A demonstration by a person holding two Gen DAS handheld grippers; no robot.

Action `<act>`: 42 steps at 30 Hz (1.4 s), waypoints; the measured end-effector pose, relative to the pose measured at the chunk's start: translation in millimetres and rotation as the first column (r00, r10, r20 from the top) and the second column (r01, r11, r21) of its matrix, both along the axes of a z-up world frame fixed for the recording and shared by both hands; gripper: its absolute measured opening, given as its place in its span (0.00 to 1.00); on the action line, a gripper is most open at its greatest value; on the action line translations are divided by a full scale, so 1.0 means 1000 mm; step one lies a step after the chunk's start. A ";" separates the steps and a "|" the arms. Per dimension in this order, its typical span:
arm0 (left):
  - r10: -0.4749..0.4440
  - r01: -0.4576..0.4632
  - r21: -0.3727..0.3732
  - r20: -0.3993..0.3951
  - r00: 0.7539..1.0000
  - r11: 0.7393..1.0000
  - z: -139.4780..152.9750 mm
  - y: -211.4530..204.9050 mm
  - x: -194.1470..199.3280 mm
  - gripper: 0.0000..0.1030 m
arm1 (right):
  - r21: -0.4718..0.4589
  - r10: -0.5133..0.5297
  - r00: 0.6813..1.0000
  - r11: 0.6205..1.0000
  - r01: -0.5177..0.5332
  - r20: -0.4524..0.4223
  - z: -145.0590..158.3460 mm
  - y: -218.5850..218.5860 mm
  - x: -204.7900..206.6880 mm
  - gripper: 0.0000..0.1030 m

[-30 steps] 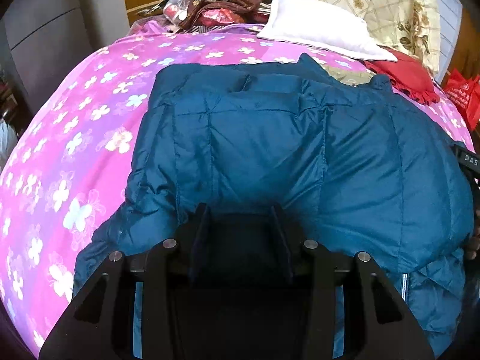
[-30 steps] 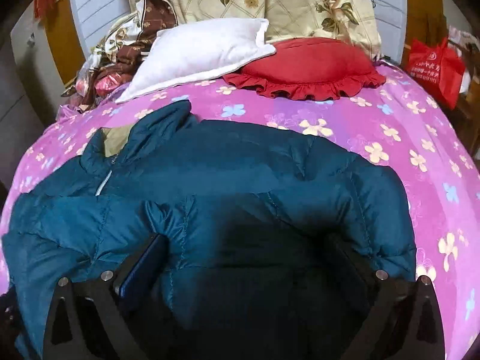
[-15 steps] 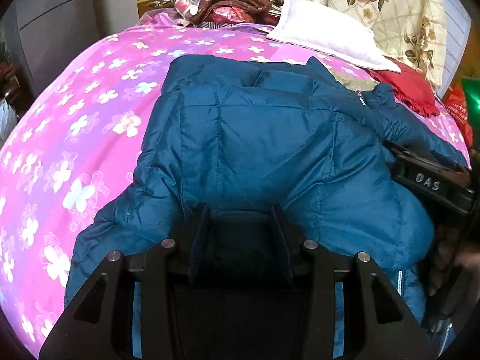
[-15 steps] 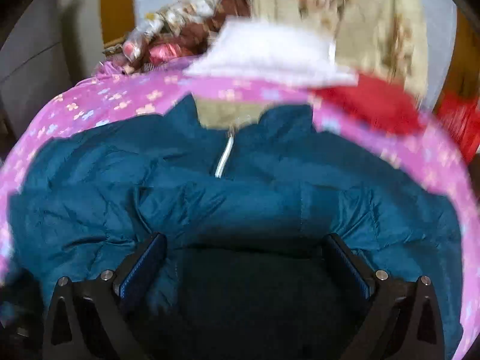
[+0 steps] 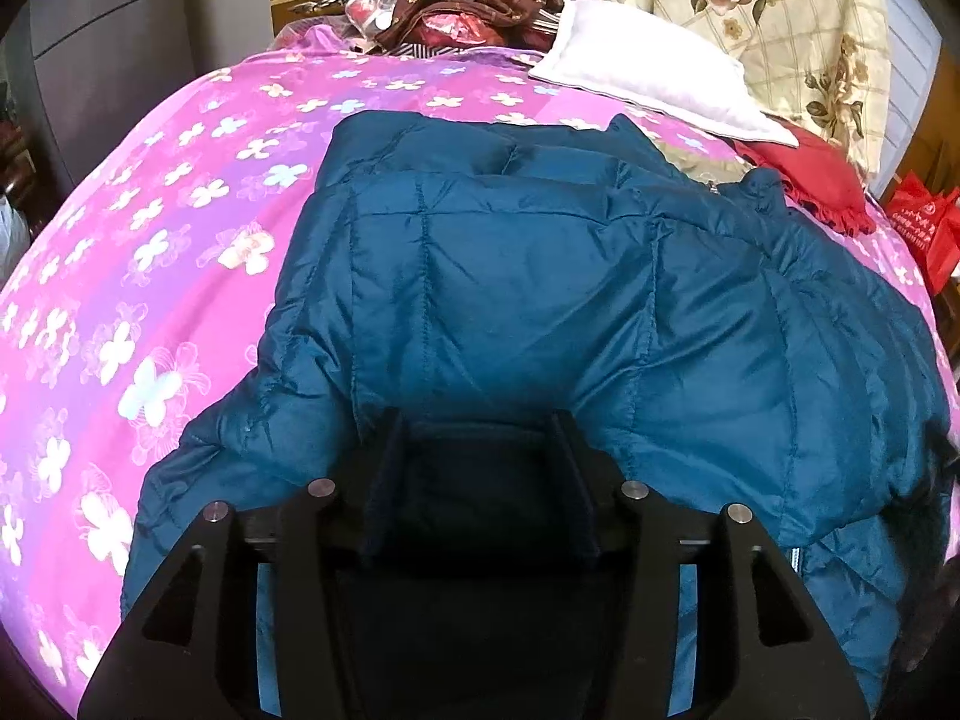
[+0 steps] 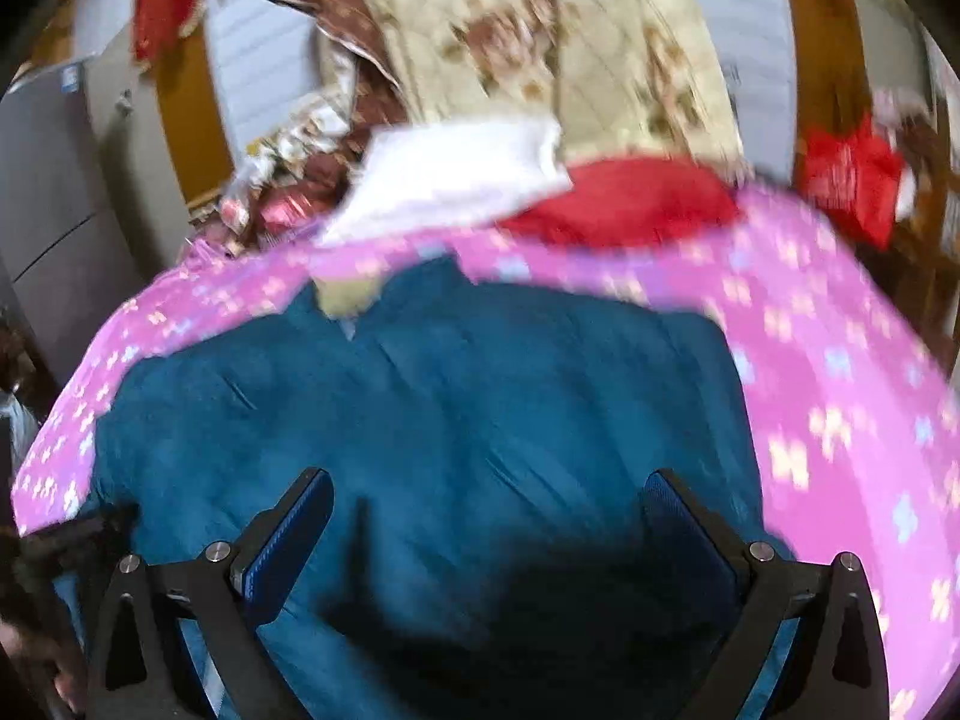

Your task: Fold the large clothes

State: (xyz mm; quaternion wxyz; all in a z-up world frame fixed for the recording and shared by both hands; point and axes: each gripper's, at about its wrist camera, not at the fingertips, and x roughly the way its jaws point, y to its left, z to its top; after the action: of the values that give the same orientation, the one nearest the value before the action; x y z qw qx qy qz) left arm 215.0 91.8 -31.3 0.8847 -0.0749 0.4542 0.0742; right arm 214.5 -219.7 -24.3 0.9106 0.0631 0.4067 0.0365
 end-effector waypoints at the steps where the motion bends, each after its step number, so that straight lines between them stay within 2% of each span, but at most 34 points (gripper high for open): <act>1: -0.005 0.005 0.004 0.001 1.000 1.000 0.000 -0.001 0.000 0.51 | 0.030 0.005 1.000 1.000 -0.005 -0.028 -0.014 -0.008 0.003 1.00; 2: -0.010 0.010 0.011 0.003 1.000 1.000 -0.001 -0.002 0.001 0.52 | 0.094 0.013 0.999 0.996 -0.009 -0.044 -0.020 -0.015 0.005 1.00; 4: -0.014 0.014 0.017 0.008 1.000 1.000 -0.002 -0.004 0.001 0.55 | 0.146 0.005 1.000 0.989 -0.002 -0.020 -0.018 -0.023 0.003 1.00; 9: -0.023 0.022 0.023 0.008 1.000 0.999 -0.003 -0.006 0.003 0.61 | 0.116 0.018 0.999 0.993 -0.014 -0.030 -0.017 -0.017 0.002 1.00; 23: -0.023 0.022 0.061 0.030 0.999 0.998 -0.003 -0.011 0.001 0.63 | 0.102 0.023 0.999 0.995 -0.019 -0.034 -0.019 -0.018 0.004 1.00; 27: -0.024 0.024 0.012 0.031 0.999 1.000 0.007 -0.003 0.001 0.63 | 0.076 0.006 1.000 0.997 -0.005 -0.007 -0.008 -0.016 -0.002 1.00; 29: -0.007 0.008 -0.013 0.064 0.998 1.000 0.019 0.011 -0.003 0.63 | 0.065 0.004 0.999 0.998 -0.007 0.053 0.009 -0.013 -0.014 1.00; 33: 0.054 -0.063 0.081 0.112 0.992 0.995 0.036 0.048 -0.031 0.67 | 0.053 0.013 0.994 0.998 -0.019 0.110 0.034 -0.008 -0.046 1.00; 37: 0.077 -0.084 0.104 0.070 0.995 0.991 0.043 0.081 -0.071 0.67 | 0.031 0.023 0.994 0.999 -0.026 0.103 0.048 -0.002 -0.091 1.00; 42: 0.035 -0.041 0.112 0.050 0.998 0.993 0.052 0.097 -0.137 0.67 | -0.004 0.060 0.996 0.998 -0.060 0.058 0.041 -0.006 -0.170 1.00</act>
State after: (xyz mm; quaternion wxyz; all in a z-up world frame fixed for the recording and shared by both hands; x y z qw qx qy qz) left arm 78.5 188.6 20.2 0.8965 -0.0353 0.4265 0.1148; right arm 44.8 -225.8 16.5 0.9207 0.0487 0.3816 0.0650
